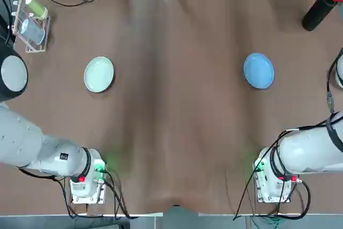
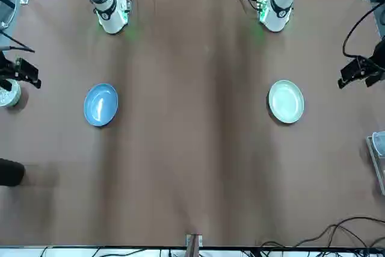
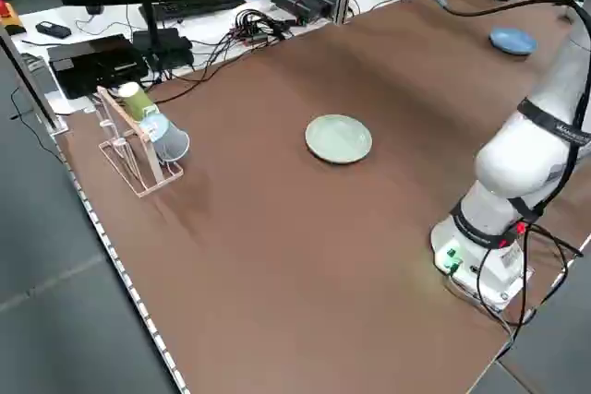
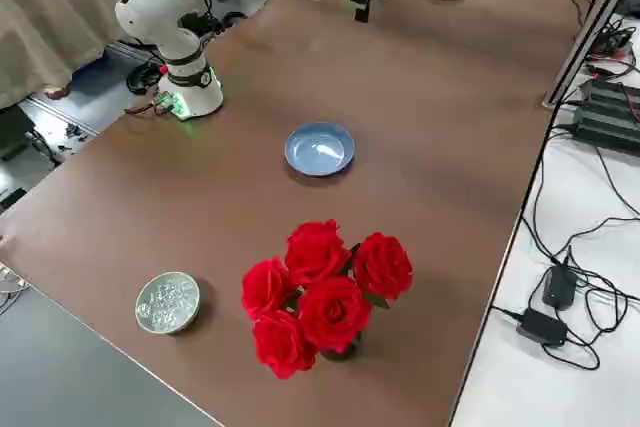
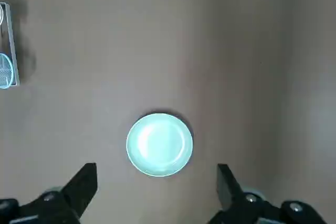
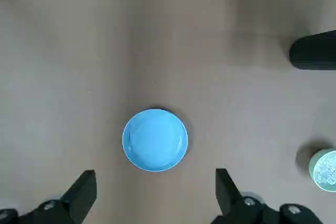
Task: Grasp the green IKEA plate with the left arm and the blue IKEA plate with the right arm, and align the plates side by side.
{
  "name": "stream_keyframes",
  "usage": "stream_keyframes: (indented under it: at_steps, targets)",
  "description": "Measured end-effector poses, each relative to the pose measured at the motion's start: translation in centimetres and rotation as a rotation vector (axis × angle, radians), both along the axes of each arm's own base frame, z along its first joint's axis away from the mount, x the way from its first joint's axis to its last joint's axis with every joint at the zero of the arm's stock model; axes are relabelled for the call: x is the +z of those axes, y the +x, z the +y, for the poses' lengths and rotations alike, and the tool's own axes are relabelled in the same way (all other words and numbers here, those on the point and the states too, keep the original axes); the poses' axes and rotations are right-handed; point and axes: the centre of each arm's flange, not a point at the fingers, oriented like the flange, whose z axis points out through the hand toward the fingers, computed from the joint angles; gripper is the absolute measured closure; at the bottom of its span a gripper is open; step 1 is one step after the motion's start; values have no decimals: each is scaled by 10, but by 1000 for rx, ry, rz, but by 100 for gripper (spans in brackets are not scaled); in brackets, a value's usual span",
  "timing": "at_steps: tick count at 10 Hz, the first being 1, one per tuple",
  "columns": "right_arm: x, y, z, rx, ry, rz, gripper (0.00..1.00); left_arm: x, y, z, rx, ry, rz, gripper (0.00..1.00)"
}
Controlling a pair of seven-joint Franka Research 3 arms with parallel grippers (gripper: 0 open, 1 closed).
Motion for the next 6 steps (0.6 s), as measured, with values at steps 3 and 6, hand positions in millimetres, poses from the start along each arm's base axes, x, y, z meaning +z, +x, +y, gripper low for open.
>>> stream_keyframes:
  at_steps: [3,6]
  targets:
    - [0,0,0,0,0,-1,0,0,0,0,1,0,1,0]
    - [0,0,-3,4,3,0,0,0,0,2,-1,0,0,0]
